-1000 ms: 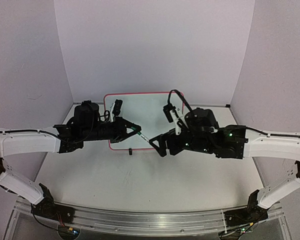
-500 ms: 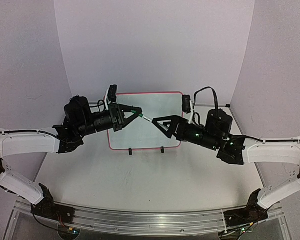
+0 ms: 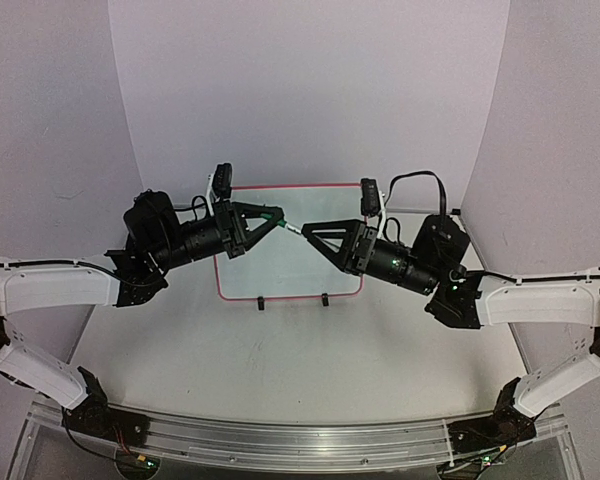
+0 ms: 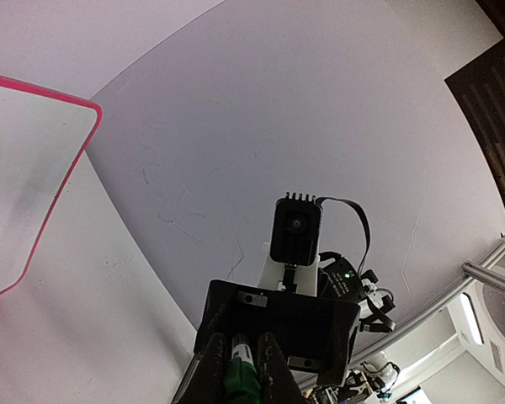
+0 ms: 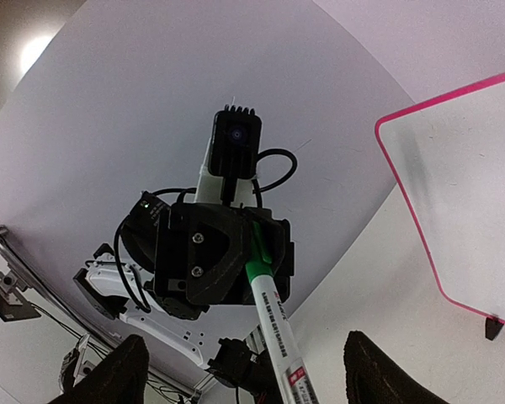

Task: Write a sentence on the whiteboard
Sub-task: Open the pen cap from the whiteboard marker.

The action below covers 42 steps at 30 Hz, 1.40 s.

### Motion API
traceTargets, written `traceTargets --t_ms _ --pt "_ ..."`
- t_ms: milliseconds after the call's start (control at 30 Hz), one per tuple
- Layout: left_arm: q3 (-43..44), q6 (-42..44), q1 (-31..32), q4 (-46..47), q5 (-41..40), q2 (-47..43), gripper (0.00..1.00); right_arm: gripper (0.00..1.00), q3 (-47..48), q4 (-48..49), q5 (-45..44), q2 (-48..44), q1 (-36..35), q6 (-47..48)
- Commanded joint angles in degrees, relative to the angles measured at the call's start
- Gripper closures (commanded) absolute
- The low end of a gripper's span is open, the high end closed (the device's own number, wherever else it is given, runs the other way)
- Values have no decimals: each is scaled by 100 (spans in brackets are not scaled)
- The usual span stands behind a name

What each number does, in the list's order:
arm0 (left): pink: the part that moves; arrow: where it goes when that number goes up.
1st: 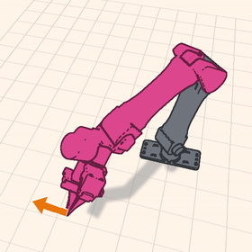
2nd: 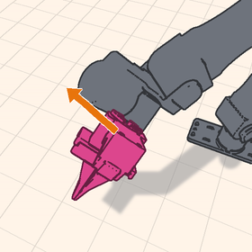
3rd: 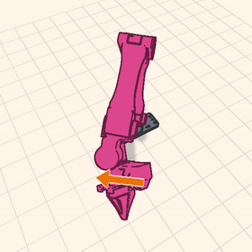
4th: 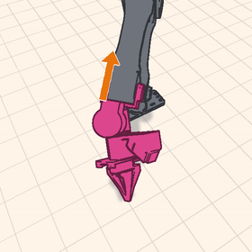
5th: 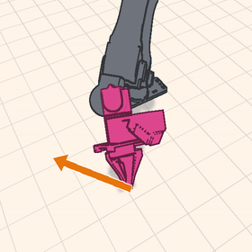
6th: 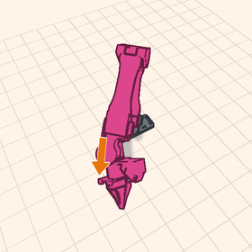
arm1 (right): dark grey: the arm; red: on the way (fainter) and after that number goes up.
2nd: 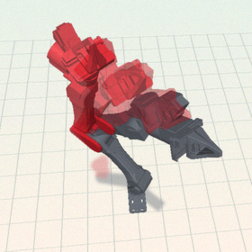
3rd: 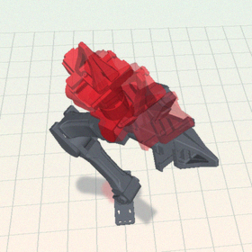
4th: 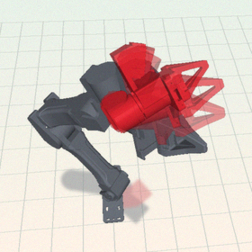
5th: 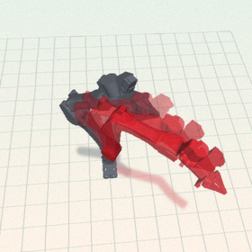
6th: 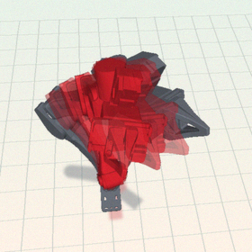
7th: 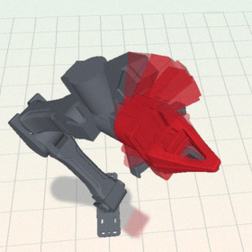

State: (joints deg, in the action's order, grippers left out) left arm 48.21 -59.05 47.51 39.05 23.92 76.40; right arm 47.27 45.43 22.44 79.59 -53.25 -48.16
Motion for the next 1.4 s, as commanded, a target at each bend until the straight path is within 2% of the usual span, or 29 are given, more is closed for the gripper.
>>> traceTargets --t_ms 0,733,1067,1300,1367 --pt "-14 -24 -22 199 25 -112 100 28 258 371 287 56 15 -127" --pt "82 -78 -21 40 171 81 100 49 432 470 466 284 4 -185" --pt "136 -142 -22 32 244 190 100 67 393 613 446 303 0 -238" --pt "149 -177 -22 27 288 234 100 74 354 729 419 303 4 -264" --pt "149 -186 -22 31 301 235 100 81 333 766 399 303 6 -264"
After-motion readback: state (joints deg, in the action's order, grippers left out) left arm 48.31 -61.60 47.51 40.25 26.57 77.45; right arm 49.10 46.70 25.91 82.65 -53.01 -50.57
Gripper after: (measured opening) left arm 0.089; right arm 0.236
